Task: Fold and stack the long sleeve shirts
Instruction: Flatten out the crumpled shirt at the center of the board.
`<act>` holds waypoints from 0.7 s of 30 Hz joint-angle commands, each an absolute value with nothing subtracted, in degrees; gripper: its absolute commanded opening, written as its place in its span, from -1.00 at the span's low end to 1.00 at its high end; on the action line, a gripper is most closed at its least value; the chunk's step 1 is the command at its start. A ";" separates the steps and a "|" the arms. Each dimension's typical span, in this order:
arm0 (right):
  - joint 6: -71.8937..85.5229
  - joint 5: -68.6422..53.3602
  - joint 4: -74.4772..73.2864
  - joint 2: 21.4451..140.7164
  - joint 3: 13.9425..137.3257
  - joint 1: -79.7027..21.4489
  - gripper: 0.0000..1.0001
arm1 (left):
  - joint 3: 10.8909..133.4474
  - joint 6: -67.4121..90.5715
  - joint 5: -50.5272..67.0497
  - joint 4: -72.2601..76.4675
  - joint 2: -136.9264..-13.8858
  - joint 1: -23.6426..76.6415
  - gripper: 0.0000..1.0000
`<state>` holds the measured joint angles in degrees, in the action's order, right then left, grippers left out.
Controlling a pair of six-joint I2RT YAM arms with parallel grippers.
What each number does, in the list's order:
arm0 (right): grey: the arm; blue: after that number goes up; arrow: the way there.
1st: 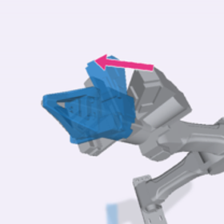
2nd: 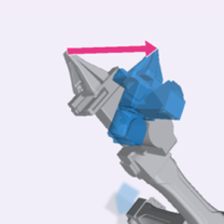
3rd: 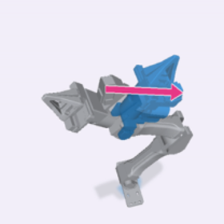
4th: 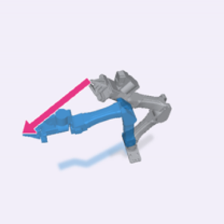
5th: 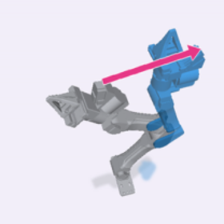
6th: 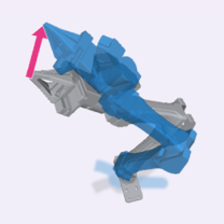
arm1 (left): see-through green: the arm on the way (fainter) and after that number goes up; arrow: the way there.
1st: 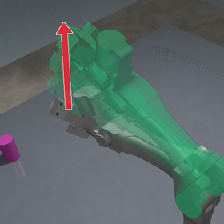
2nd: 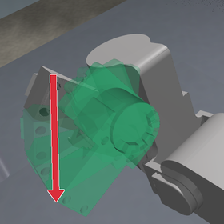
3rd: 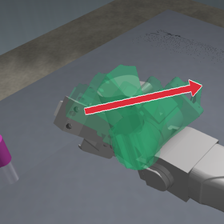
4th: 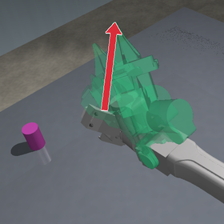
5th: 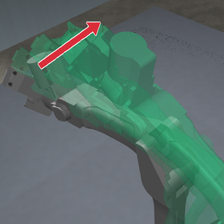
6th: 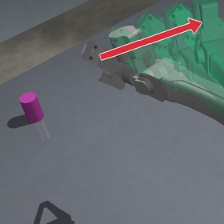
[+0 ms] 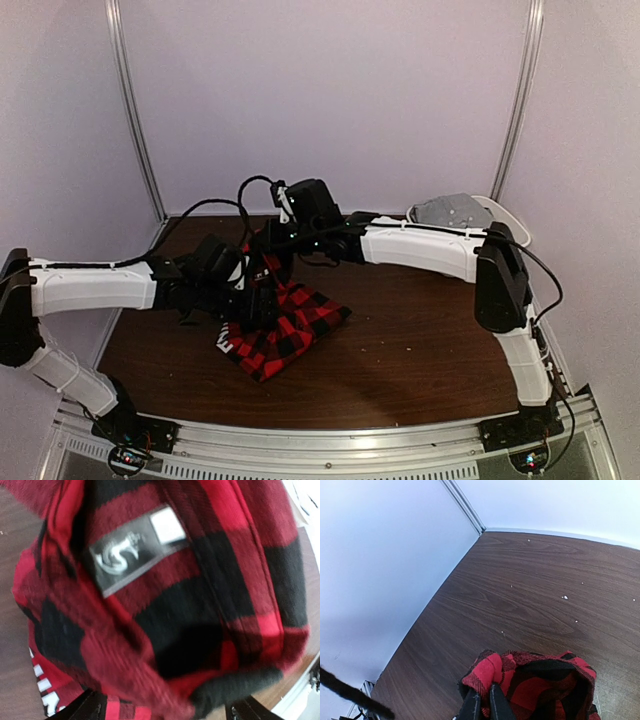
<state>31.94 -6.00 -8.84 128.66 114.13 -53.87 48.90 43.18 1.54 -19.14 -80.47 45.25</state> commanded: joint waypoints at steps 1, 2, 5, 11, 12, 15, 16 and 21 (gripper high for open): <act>32.17 -5.11 -8.16 129.70 116.81 -53.53 -0.84 | 52.91 45.30 -6.25 -16.90 -82.64 45.15 0.54; 32.12 -5.09 -8.31 129.72 117.02 -53.46 -0.84 | 53.78 45.38 -7.75 -17.23 -83.08 44.86 0.41; 31.95 -5.12 -9.23 129.90 117.66 -53.27 -0.83 | 56.41 45.46 -10.12 -18.79 -84.39 43.48 -0.21; 29.92 -1.66 -12.11 128.66 117.47 -52.97 -0.82 | 58.75 43.01 -12.29 -20.35 -84.33 38.64 -0.99; 29.80 -0.49 -12.51 128.12 116.79 -52.79 -0.83 | 59.03 42.00 -11.97 -19.99 -84.49 37.40 -1.00; 29.90 3.94 -13.62 125.83 113.82 -52.14 -0.85 | 60.87 38.51 -10.66 -18.37 -86.18 33.45 -1.00; 29.97 5.13 -14.15 125.02 112.87 -51.98 -0.85 | 61.79 37.41 -9.41 -17.52 -87.34 31.75 -1.00; 29.60 6.98 -14.49 121.34 107.78 -51.50 -0.56 | 69.43 32.09 -2.95 -14.27 -96.71 24.11 -1.00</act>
<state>30.15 2.70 -13.17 126.65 111.22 -52.16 63.26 37.89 -7.44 -19.75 -90.35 28.71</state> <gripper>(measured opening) 0.151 0.028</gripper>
